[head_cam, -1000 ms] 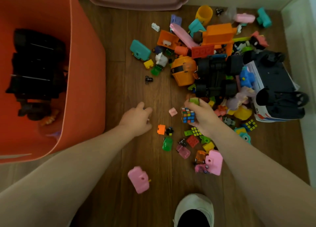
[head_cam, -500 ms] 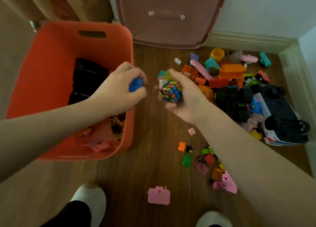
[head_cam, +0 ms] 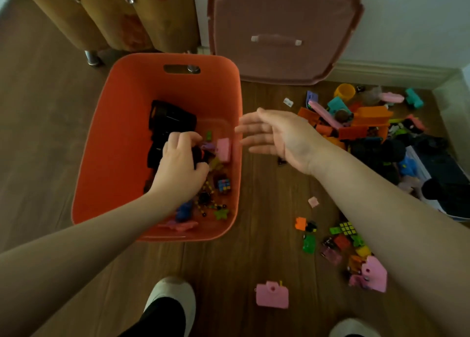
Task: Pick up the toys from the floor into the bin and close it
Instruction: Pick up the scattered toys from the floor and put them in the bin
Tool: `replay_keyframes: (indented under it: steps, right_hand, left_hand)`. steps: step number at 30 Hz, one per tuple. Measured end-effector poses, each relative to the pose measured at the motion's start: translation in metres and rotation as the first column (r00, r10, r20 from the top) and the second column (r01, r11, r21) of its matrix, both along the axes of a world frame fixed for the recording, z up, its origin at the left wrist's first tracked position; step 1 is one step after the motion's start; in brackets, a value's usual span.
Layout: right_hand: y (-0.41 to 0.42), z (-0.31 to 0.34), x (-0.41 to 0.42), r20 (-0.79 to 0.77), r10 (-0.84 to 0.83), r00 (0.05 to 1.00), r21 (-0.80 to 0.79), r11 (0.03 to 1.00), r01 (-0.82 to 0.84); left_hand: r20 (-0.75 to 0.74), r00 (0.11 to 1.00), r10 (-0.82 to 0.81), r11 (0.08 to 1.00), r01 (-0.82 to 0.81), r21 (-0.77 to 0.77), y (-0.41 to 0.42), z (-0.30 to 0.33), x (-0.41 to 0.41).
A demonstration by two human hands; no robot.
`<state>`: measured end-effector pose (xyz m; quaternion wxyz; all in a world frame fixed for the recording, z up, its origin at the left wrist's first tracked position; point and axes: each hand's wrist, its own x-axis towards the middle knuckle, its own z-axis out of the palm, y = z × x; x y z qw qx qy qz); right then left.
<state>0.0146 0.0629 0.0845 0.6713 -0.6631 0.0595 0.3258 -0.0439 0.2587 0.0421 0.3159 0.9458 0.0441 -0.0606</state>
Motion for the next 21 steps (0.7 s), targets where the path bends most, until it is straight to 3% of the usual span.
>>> replay_keyframes:
  steps: [2,5,7,9,11,14,15,17,21]
  right_hand:
    - [-0.006,-0.006,-0.001,0.063,-0.069,0.996,-0.106,0.992,0.075]
    - [-0.028,-0.033,-0.010,0.106,-0.031,0.994,-0.350,0.934,0.067]
    - [-0.053,-0.063,-0.019,0.127,0.218,0.968,-0.588,0.802,-0.103]
    - [-0.077,-0.091,-0.032,0.032,0.468,0.883,-0.779,0.566,-0.271]
    - [-0.097,-0.114,-0.049,-0.084,0.602,0.794,-0.846,0.378,-0.376]
    - [-0.120,-0.140,-0.074,-0.216,0.707,0.674,-0.857,0.193,-0.477]
    - [-0.125,-0.146,-0.078,-0.239,0.737,0.632,-0.861,0.140,-0.489]
    - [-0.135,-0.158,-0.089,-0.284,0.808,0.517,-0.863,0.020,-0.505]
    - [-0.143,-0.175,-0.112,-0.305,0.904,0.298,-0.883,-0.152,-0.445]
  left_hand:
    - [0.073,0.983,-0.167,0.986,0.167,0.001,-0.010,0.006,-0.006]
    - [0.142,0.848,-0.511,0.859,0.506,0.076,-0.036,0.014,-0.015]
    - [0.168,0.737,-0.654,0.756,0.626,0.193,-0.060,0.011,-0.022]
    - [0.153,0.645,-0.749,0.655,0.684,0.321,-0.084,0.006,-0.032]
    - [-0.007,0.531,-0.848,0.492,0.792,0.362,-0.107,-0.004,-0.044]
    - [-0.390,0.339,-0.856,0.277,0.938,0.208,-0.129,-0.026,-0.064]
    - [-0.439,0.299,-0.847,0.235,0.952,0.196,-0.131,-0.035,-0.068]
    - [-0.494,0.270,-0.827,0.198,0.961,0.193,-0.140,-0.058,-0.081]
    - [-0.548,0.340,-0.764,0.312,0.938,0.147,-0.150,-0.096,-0.103]
